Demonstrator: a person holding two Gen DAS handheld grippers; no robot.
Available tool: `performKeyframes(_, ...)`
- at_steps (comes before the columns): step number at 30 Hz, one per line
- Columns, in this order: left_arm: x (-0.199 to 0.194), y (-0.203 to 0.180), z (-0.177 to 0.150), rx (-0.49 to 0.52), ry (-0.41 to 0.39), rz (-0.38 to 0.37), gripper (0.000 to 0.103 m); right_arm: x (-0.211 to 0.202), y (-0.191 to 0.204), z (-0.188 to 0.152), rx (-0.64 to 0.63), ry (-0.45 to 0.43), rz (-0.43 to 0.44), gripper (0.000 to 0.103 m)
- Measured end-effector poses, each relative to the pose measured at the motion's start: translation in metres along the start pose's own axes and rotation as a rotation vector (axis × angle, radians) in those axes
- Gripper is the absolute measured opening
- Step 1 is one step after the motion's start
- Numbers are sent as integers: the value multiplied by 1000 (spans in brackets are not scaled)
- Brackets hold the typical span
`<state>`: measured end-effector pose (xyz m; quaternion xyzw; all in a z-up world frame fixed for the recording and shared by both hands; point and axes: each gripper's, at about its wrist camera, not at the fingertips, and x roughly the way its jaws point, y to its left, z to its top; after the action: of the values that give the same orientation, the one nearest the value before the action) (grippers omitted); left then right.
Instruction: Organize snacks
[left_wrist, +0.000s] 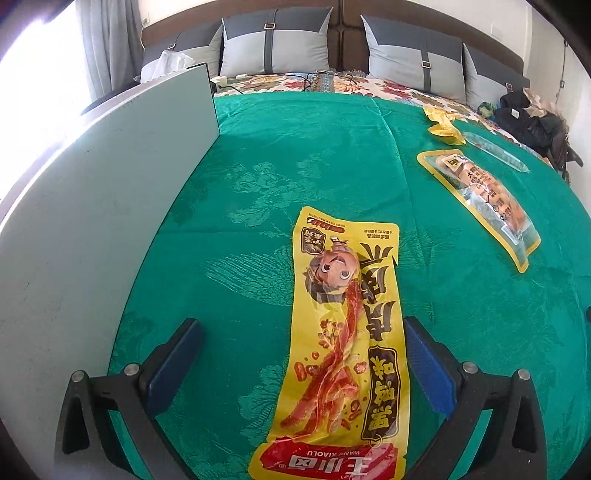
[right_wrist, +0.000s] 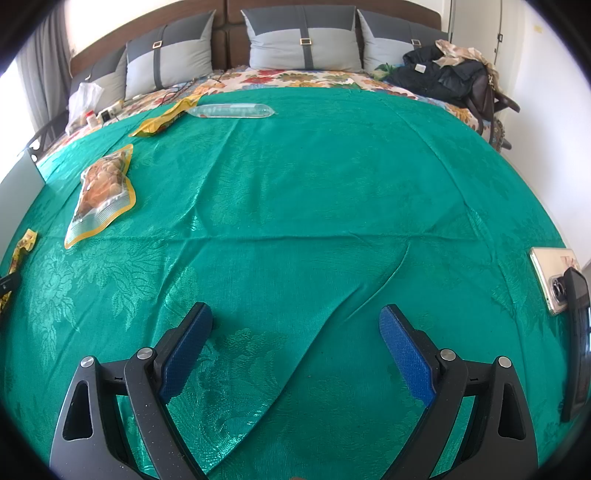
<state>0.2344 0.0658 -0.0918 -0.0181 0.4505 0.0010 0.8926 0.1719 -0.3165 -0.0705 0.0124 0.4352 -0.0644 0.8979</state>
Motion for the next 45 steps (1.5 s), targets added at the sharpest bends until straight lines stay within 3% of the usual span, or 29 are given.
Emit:
performKeyframes(36,0,1,0,-2,-1,-4,103,0,-1,0,1,0,0,94)
performKeyframes(38,0,1,0,-2,-1,-4,103,2,3,6,-11,35,-1,94)
performKeyframes(40,0,1,0,-2,-1,-4,103,2,14,18,10,66,43,93)
performKeyframes(42,0,1,0,-2,-1,-4,103,-7,33,35,30,19,133,93)
performKeyframes(45,0,1,0,-2,-1,-5,103,-4,89,67,-64,10,235,93)
